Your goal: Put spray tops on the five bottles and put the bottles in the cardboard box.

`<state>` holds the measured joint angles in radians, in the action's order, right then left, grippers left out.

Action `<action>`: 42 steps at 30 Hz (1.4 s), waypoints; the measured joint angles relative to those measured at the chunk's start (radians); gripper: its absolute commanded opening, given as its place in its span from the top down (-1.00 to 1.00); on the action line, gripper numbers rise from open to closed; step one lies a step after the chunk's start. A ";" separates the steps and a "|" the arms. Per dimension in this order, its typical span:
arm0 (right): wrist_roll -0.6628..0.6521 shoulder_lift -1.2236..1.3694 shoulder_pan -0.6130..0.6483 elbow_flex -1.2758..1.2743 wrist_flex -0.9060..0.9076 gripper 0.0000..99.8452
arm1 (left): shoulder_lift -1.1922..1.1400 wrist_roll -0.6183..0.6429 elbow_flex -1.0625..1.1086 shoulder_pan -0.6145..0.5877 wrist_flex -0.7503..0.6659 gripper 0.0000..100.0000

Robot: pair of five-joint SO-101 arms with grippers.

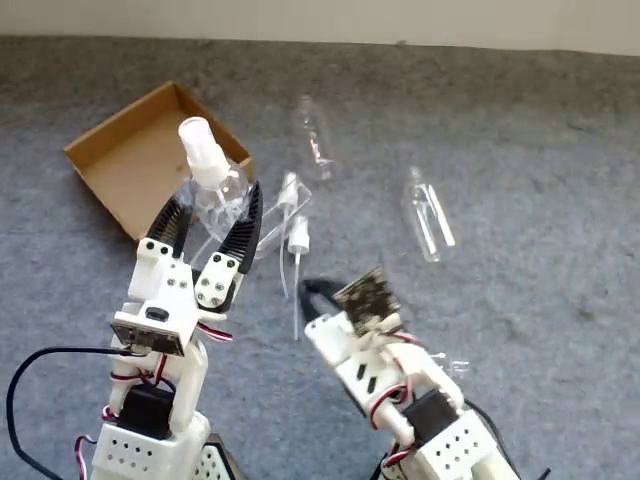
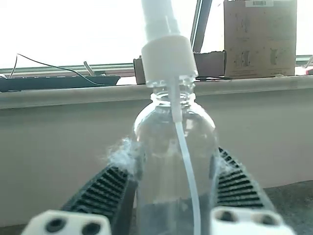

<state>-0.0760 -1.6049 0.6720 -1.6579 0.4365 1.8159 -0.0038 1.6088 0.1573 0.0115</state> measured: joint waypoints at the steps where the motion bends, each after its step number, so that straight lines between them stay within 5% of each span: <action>1: 0.000 0.005 0.029 -0.008 0.002 0.99 | 0.000 0.000 0.000 0.000 0.000 0.93; 10: 0.000 0.002 0.164 -0.012 -0.002 0.99 | -0.170 0.000 -0.109 -0.002 -0.002 0.93; 19: 0.000 0.002 0.164 -0.012 -0.002 0.99 | -0.439 0.281 -0.138 0.017 -0.002 0.93; 28: 0.000 0.002 0.129 -0.012 -0.002 0.99 | -0.450 0.299 -0.025 0.184 -0.112 0.93; 42: 0.000 0.002 0.038 -0.012 -0.002 0.99 | -0.450 0.299 0.012 0.275 -0.129 0.93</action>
<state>-0.0760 -1.6034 0.7104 -1.6701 0.4350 1.3663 0.2954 1.6210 0.4319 -0.1174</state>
